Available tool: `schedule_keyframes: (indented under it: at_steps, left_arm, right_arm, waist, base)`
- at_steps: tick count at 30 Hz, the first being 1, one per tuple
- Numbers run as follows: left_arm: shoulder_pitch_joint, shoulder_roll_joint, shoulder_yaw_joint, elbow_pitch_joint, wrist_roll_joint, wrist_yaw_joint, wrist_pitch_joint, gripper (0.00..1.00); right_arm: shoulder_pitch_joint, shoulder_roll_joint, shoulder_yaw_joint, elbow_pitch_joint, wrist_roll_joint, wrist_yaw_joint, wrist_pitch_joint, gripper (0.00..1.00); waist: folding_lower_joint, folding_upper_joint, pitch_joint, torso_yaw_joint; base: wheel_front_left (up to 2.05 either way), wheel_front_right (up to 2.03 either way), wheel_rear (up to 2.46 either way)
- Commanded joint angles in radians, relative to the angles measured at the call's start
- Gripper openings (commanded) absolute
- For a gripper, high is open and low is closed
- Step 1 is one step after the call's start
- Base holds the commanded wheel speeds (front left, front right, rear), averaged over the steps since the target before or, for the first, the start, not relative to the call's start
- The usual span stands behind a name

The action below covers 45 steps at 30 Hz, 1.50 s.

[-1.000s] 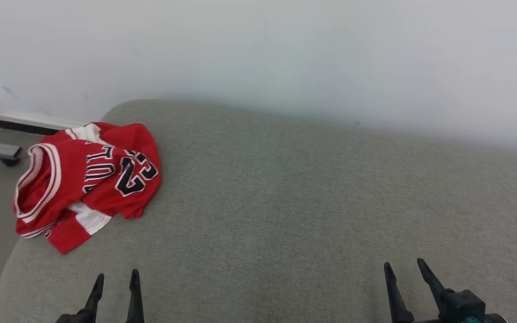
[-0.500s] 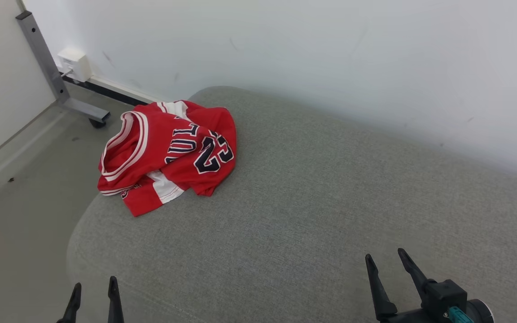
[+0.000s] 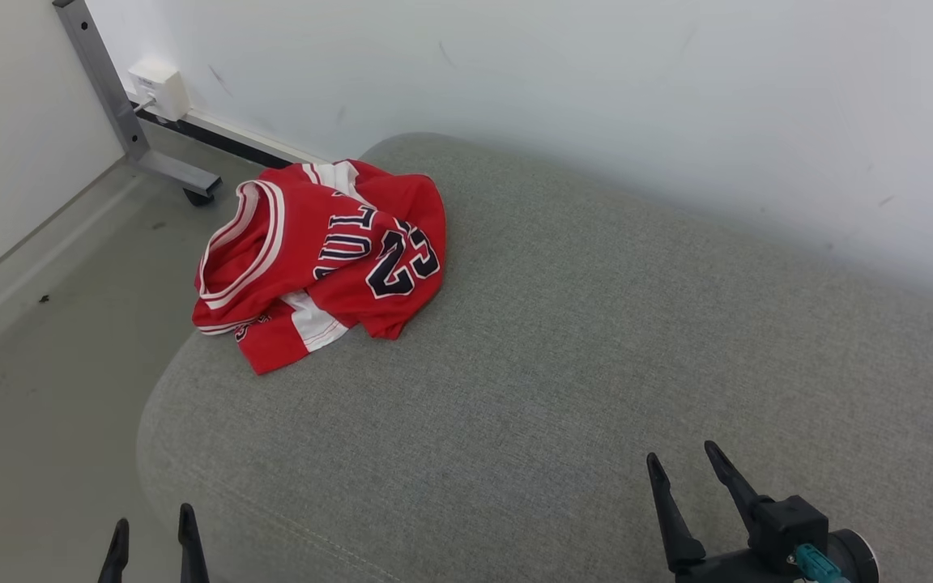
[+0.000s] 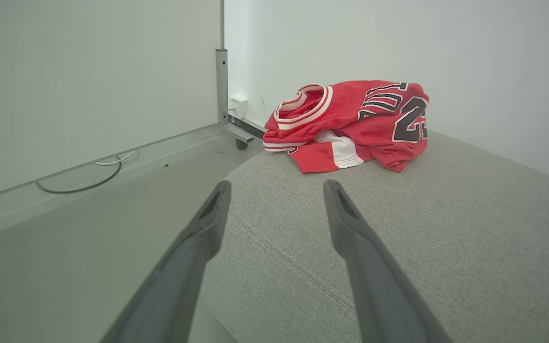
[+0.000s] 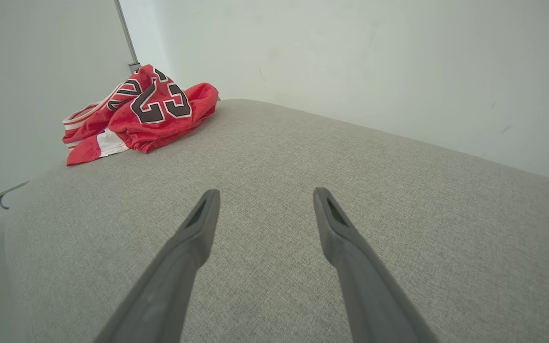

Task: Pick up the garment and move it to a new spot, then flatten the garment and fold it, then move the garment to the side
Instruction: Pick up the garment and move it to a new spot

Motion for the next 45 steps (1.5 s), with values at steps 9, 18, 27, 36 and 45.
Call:
schedule_keyframes:
  at_steps: [9, 18, 27, 36, 45]
  left_arm:
    - [-0.048, -0.007, -0.015, 0.049, -0.046, -0.012, 0.009, 1.0]
    - [-0.337, 0.003, 0.002, 0.187, -0.181, -0.021, 0.19, 1.0]
    - [-0.655, 0.075, 0.107, 0.315, -0.403, -0.025, 0.496, 1.0]
    - [-0.882, 0.19, 0.255, 0.286, -0.638, 0.107, 0.855, 1.0]
    - [-0.871, 0.341, 0.275, 0.148, -0.625, 0.305, 1.117, 1.0]
  right_arm:
    - [0.014, -0.002, -0.032, -0.011, -0.008, -0.002, -0.005, 1.0]
    - [-0.014, -0.002, -0.044, -0.101, -0.075, -0.002, 0.05, 1.0]
    - [-0.052, -0.003, -0.04, -0.19, -0.122, -0.002, 0.095, 1.0]
    - [-0.091, -0.002, -0.034, -0.233, -0.107, -0.002, 0.079, 1.0]
    - [-0.13, -0.002, -0.019, -0.201, -0.062, -0.002, 0.034, 1.0]
  waist:
    - [-0.0002, 0.0, 0.022, -0.004]
    - [-0.0002, 0.0, 0.168, -0.085]
    - [-0.0002, 0.0, 0.323, -0.227]
    - [-0.0002, 0.0, 0.454, -0.378]
    - [-0.0002, 0.0, 0.528, -0.478]
  base:
    - [0.0, 0.0, 0.0]
    - [0.0, 0.0, 0.0]
    - [0.0, 0.0, 0.0]
    - [0.0, 0.0, 0.0]
    - [0.0, 0.0, 0.0]
